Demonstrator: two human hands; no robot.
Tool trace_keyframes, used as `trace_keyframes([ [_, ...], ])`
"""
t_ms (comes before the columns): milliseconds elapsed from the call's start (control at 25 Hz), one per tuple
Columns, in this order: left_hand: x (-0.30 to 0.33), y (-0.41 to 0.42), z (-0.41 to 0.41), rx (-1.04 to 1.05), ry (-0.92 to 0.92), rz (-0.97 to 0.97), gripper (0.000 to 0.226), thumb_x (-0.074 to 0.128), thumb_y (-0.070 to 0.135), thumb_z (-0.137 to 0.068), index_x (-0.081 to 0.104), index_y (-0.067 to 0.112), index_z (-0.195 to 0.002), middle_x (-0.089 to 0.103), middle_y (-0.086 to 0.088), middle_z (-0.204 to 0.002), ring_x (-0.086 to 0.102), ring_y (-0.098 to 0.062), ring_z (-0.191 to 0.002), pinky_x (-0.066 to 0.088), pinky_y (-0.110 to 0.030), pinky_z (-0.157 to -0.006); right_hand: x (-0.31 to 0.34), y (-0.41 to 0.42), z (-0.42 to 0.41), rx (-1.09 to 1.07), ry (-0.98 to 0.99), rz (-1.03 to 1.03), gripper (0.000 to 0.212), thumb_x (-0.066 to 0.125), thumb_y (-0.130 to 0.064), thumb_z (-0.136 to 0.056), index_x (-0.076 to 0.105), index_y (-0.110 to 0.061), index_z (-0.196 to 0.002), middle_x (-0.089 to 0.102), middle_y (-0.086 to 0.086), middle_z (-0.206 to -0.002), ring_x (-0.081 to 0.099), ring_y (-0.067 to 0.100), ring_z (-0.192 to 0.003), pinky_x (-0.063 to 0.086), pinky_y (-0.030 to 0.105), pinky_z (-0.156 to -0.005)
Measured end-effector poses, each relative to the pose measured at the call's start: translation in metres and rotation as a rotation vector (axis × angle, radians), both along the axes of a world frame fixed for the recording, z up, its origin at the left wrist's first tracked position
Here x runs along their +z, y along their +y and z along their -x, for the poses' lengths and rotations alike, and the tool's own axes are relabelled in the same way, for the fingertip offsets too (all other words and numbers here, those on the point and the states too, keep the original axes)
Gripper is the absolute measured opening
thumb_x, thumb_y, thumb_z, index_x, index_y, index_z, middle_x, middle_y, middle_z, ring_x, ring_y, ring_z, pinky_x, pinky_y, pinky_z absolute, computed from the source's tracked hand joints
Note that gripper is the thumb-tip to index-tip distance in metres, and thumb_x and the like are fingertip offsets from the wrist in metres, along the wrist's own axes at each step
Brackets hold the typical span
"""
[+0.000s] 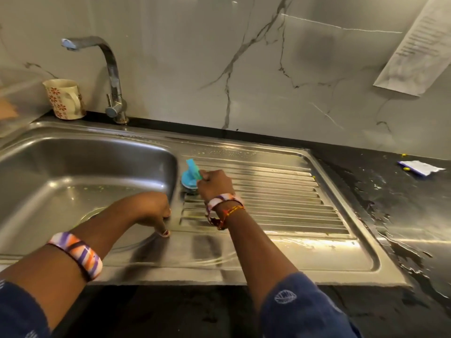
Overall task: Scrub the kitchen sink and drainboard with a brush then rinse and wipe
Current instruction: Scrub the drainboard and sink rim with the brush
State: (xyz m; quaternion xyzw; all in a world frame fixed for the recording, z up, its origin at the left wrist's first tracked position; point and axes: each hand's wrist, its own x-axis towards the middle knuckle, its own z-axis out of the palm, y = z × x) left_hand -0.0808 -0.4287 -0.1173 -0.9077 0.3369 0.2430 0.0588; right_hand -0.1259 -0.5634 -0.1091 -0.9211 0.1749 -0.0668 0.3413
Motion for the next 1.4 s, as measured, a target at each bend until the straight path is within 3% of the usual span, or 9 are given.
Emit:
trace_keyframes([
  [120,-0.001,-0.002,-0.004,0.008,-0.042,-0.001,0.043,0.064,0.034,-0.084,0.062,-0.007,-0.096,0.061,-0.023,-0.106,0.034,-0.01,-0.05,0.02,-0.016,-0.042,-0.007,-0.039,0.008,-0.045,-0.016,-0.064,0.033,0.05,-0.017,-0.091,0.063,-0.013,-0.121,0.063,0.008,-0.088,0.059,0.02,-0.082,0.044,0.027,-0.072],
  [240,-0.005,-0.005,-0.006,-0.011,-0.069,-0.003,0.044,0.067,0.038,-0.08,0.065,-0.004,-0.092,0.065,-0.02,-0.101,0.049,-0.023,-0.065,0.021,-0.019,-0.046,-0.006,-0.12,0.044,-0.169,-0.005,-0.025,0.031,0.052,-0.014,-0.092,0.063,-0.009,-0.121,0.053,0.005,-0.078,0.047,0.016,-0.068,0.033,0.022,-0.055],
  [400,-0.004,-0.01,-0.004,-0.013,-0.102,0.025,0.042,0.071,0.04,-0.075,0.068,0.0,-0.088,0.067,-0.016,-0.087,0.045,-0.017,-0.067,0.022,-0.019,-0.046,0.013,-0.226,0.095,-0.51,0.095,0.002,0.032,0.052,-0.014,-0.092,0.059,-0.007,-0.123,0.064,0.01,-0.089,0.052,0.019,-0.072,0.043,0.03,-0.068],
  [520,-0.003,-0.01,-0.003,0.0,-0.096,0.053,0.039,0.073,0.039,-0.073,0.069,0.002,-0.084,0.047,0.0,-0.055,0.043,-0.013,-0.065,0.023,-0.019,-0.045,0.024,-0.247,0.099,-0.63,0.18,0.0,0.034,0.054,-0.014,-0.092,0.058,-0.004,-0.124,0.062,0.015,-0.104,0.051,0.023,-0.079,0.044,0.033,-0.072],
  [680,-0.007,-0.009,-0.005,-0.017,-0.075,0.07,0.037,0.073,0.038,-0.075,0.069,0.002,-0.083,0.041,0.005,-0.052,0.044,-0.013,-0.063,0.024,-0.02,-0.046,0.023,-0.167,0.062,-0.312,0.186,0.258,0.032,0.049,-0.02,-0.095,0.058,0.001,-0.117,0.062,0.017,-0.105,0.057,0.029,-0.099,0.044,0.035,-0.089],
  [800,-0.006,-0.01,-0.005,-0.042,-0.09,0.025,0.038,0.07,0.038,-0.078,0.068,0.0,-0.087,0.041,0.003,-0.054,0.039,-0.01,-0.054,0.023,-0.019,-0.046,0.008,-0.078,0.016,-0.033,0.074,0.157,0.031,0.049,-0.02,-0.094,0.063,-0.004,-0.118,0.066,0.019,-0.111,0.06,0.031,-0.105,0.045,0.033,-0.086],
  [960,-0.004,-0.015,-0.006,-0.039,-0.087,-0.026,0.042,0.069,0.039,-0.077,0.067,-0.001,-0.091,0.063,-0.015,-0.079,0.048,-0.023,-0.066,0.028,-0.025,-0.052,-0.014,-0.032,-0.017,0.053,-0.016,-0.276,0.035,0.057,-0.015,-0.087,0.062,-0.012,-0.122,0.058,0.005,-0.075,0.05,0.014,-0.058,0.036,0.02,-0.056],
  [1160,-0.011,-0.011,-0.011,-0.053,-0.098,-0.001,0.042,0.07,0.043,-0.075,0.067,0.002,-0.083,0.039,0.003,-0.052,0.045,-0.016,-0.065,0.032,-0.025,-0.056,-0.005,-0.145,0.038,-0.232,0.042,-0.249,0.029,0.058,-0.023,-0.09,0.066,0.0,-0.107,0.048,0.002,-0.057,0.041,0.012,-0.05,0.032,0.024,-0.05],
  [1400,-0.016,-0.006,-0.019,-0.036,-0.074,0.06,0.042,0.076,0.042,-0.069,0.052,0.011,-0.053,0.041,0.003,-0.048,0.043,-0.015,-0.053,0.03,-0.025,-0.052,0.022,-0.246,0.086,-0.748,0.149,0.01,0.037,0.057,-0.022,-0.091,0.059,0.002,-0.12,0.062,0.019,-0.1,0.052,0.027,-0.084,0.041,0.034,-0.076],
])
